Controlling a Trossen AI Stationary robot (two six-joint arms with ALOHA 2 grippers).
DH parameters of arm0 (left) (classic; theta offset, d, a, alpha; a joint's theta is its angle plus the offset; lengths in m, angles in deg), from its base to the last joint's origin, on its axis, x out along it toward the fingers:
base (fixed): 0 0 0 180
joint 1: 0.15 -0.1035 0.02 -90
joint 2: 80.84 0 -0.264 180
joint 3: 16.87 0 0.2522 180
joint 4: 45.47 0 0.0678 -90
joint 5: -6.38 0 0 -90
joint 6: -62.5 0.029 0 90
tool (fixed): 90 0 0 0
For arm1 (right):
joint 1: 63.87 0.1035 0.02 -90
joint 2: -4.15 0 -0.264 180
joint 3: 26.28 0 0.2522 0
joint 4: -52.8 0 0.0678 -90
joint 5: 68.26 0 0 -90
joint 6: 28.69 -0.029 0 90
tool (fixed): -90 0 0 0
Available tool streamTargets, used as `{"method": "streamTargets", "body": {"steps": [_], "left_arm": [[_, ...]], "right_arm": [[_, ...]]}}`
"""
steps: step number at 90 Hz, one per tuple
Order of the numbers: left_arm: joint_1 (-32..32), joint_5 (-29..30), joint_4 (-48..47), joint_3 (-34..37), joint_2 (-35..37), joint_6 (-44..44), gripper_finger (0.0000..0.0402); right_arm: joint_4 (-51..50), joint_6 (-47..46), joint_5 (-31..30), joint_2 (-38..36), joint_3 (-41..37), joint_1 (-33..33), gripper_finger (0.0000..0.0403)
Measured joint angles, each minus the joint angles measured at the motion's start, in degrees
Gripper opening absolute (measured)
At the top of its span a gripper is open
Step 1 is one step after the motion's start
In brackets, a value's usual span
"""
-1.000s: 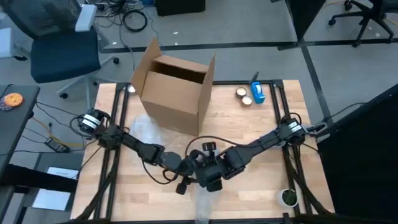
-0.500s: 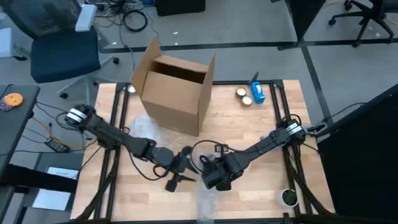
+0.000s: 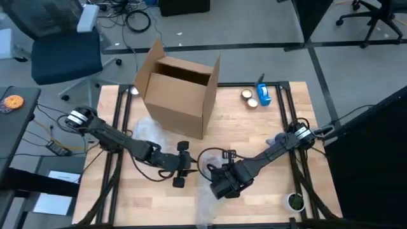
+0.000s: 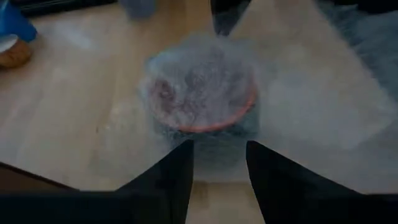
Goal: Wrap mug
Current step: Wrap the orange mug with bubble wrap
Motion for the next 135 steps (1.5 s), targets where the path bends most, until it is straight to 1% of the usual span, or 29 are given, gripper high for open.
{"method": "streamTargets", "body": {"steps": [8,20,29,39,49,63,72,82,94,104,110,119,135], "left_arm": [[-0.1,-0.1,3.2,0.0,-2.0,0.4,0.0133],[-0.1,-0.2,4.8,0.0,-2.0,1.7,0.0133],[-0.1,-0.2,6.0,0.0,-1.6,1.8,0.0133],[-0.1,-0.2,8.0,0.0,-1.5,2.9,0.0133],[-0.1,-0.2,8.4,0.0,-1.5,3.1,0.0133],[0.0,-1.8,8.6,0.0,-1.5,3.1,0.0133],[0.0,-2.8,9.7,0.0,-1.5,3.0,0.0133],[0.0,-3.6,11.9,0.0,-1.7,2.9,0.0133],[0.1,-4.6,13.2,0.0,-3.0,2.9,0.0133],[0.1,-5.0,11.4,0.0,-3.3,3.0,0.0133],[0.1,-5.0,9.2,0.0,-2.2,3.0,0.0133],[0.1,-4.8,8.0,0.0,0.4,3.1,0.0133],[0.4,-4.5,7.7,0.0,2.4,3.1,0.0133]], "right_arm": [[0.6,0.0,0.6,0.0,0.0,-0.1,0.0],[0.5,-0.2,4.5,0.0,1.1,0.2,0.0],[0.7,-0.9,6.6,0.0,3.2,1.0,0.0],[0.6,-0.4,6.8,-0.1,6.8,2.1,0.0],[0.5,0.6,5.1,-0.1,10.4,3.0,0.0],[0.7,3.6,-0.1,-0.1,14.6,3.6,0.0],[0.9,5.0,-2.3,-0.1,16.0,3.6,0.0],[2.0,6.5,-5.0,-0.1,16.1,2.9,0.0],[4.2,7.3,-5.6,-0.1,15.1,1.7,0.0],[5.1,8.0,-5.7,-0.1,14.4,1.0,0.0],[5.9,8.0,-5.7,-0.1,13.7,0.9,0.0],[8.6,8.4,-4.8,-0.1,12.4,0.9,0.0],[16.0,13.0,0.4,0.0,9.3,0.9,0.0]]}}
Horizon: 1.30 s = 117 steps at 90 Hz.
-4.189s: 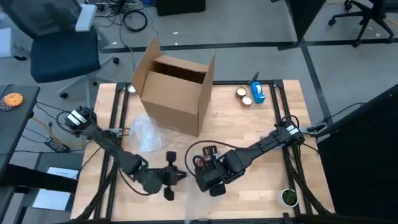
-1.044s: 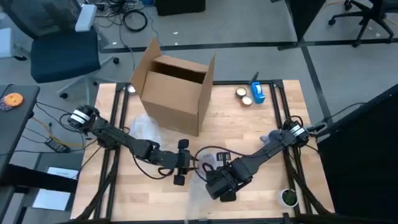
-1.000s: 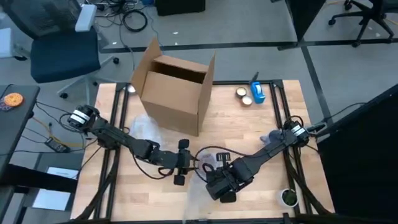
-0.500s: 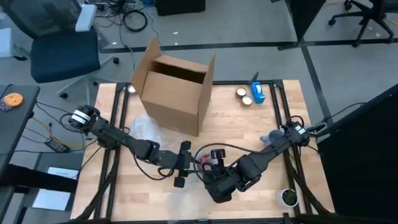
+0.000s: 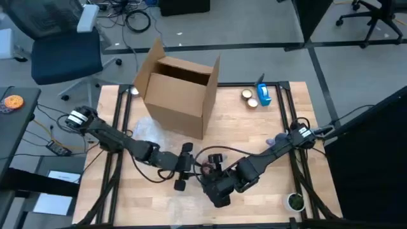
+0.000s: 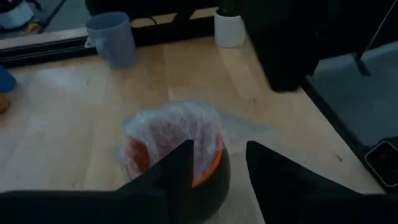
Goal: Wrap mug
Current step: Wrap the orange mug with bubble wrap
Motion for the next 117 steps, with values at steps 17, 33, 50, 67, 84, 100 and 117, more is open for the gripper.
{"method": "streamTargets", "body": {"steps": [17,33,50,67,84,100,117], "left_arm": [[0.1,1.3,-4.3,0.0,0.1,-0.2,0.0133],[0.1,2.8,-18.7,-1.3,4.9,-3.5,0.0133],[3.7,1.8,-45.7,-3.5,12.5,-21.1,0.0133],[12.2,2.2,-61.3,-2.7,14.0,-36.8,0.0133],[19.1,2.1,-58.4,2.5,12.1,-42.7,0.0133],[20.2,3.3,-55.4,8.8,10.7,-48.5,0.0133],[20.3,1.6,-38.2,15.7,10.4,-43.5,0.0134]], "right_arm": [[8.4,3.9,1.8,0.0,-2.7,0.3,0.0001],[14.3,6.1,4.3,0.0,-5.2,0.5,0.0018],[14.3,5.7,4.5,0.0,-5.7,0.8,0.0047],[14.9,5.6,4.1,0.0,-5.7,0.8,0.007],[16.4,5.4,4.0,0.0,-5.7,0.2,0.0079],[17.0,5.4,3.9,0.0,-5.6,-0.1,0.0079],[17.0,5.0,3.9,0.0,-5.6,-0.4,0.0082]]}}
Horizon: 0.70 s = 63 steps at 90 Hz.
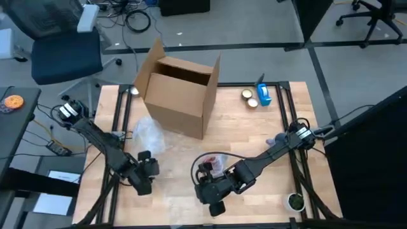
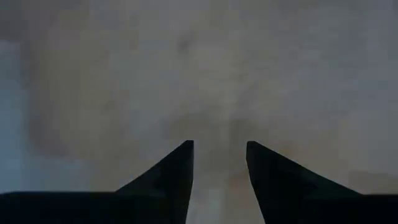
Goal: Wrap mug
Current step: Wrap the orange mug with bubble wrap
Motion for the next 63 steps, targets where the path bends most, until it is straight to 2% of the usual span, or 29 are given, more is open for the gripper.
{"method": "streamTargets", "body": {"steps": [18,24,35,44,54,63], "left_arm": [[-0.1,1.9,1.6,3.0,-0.6,0.1,0.0134],[-0.4,0.9,2.5,3.1,-1.6,0.2,0.0134],[-1.2,-3.4,10.1,3.0,-5.2,1.5,0.0133],[-2.2,-3.6,14.4,2.2,-9.8,1.7,0.0132],[-3.4,-4.3,8.6,-2.3,-13.7,1.7,0.0117],[-3.4,-2.5,0.6,-8.2,-15.2,6.1,0.0074]], "right_arm": [[0.0,0.0,0.0,0.0,0.0,-0.2,0.0082],[0.0,0.0,0.0,0.0,0.0,-0.2,0.0083],[0.0,-0.1,0.0,0.0,0.0,-0.2,0.0082],[0.1,-0.1,0.2,0.0,0.0,-0.2,0.0082],[0.2,-0.1,0.2,0.0,0.0,-0.4,0.0083],[0.2,-0.1,0.2,0.0,0.0,-0.4,0.0081]]}}
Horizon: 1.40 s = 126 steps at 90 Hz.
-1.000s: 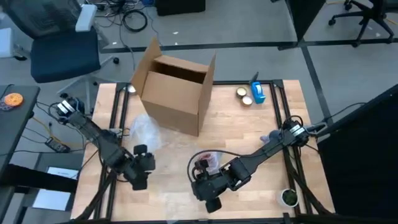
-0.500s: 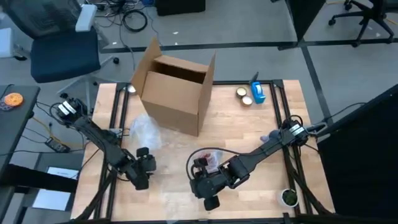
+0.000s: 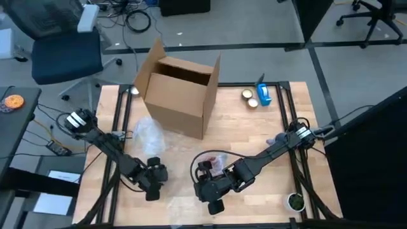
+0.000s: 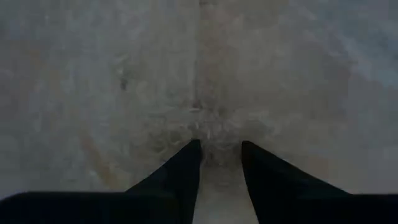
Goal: Wrap mug
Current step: Wrap the orange mug with bubble wrap
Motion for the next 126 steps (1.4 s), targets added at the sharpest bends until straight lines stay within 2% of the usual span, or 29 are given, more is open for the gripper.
{"method": "streamTargets", "body": {"steps": [7,11,24,34,43,59,65,75,85,107,126], "left_arm": [[-0.1,4.4,-7.7,-5.0,-0.4,4.6,0.0025],[-0.2,7.8,-10.8,-8.6,-0.3,6.1,0.0011],[0.0,16.6,-16.4,-17.2,-0.2,10.2,0.0002],[0.1,23.2,-15.3,-22.6,0.0,14.3,0.0001],[0.5,26.7,-12.8,-25.1,-0.1,18.9,0.0],[0.7,26.0,-3.1,-25.3,0.0,27.2,0.0],[0.7,25.5,-1.2,-24.8,-0.1,28.9,0.0],[0.7,25.5,1.0,-24.4,0.0,30.1,0.0],[0.7,25.5,1.0,-24.3,0.0,30.2,0.0],[0.7,25.6,1.8,-24.3,0.0,30.2,0.0],[0.7,25.7,6.7,-24.3,0.0,34.7,0.0]], "right_arm": [[0.0,0.0,0.0,0.0,0.0,0.0,0.008],[0.0,0.0,0.0,0.0,0.0,0.0,0.008],[-0.3,-1.9,0.0,0.0,0.0,0.0,0.008],[-1.3,-2.9,-0.1,0.0,0.0,0.0,0.008],[-3.7,-2.8,-1.7,0.0,0.0,-0.1,0.008],[-9.9,-2.2,-11.9,0.0,0.0,-1.1,0.008],[-11.3,-0.1,-13.4,0.0,0.0,-2.0,0.008],[-11.5,4.2,-10.5,0.0,0.0,-3.9,0.0086],[-11.4,6.5,-7.7,0.0,0.0,-5.6,0.011],[-10.2,11.2,-7.1,0.0,0.0,-7.6,0.0208],[-2.3,15.4,-0.2,0.0,0.0,-7.5,0.027]]}}
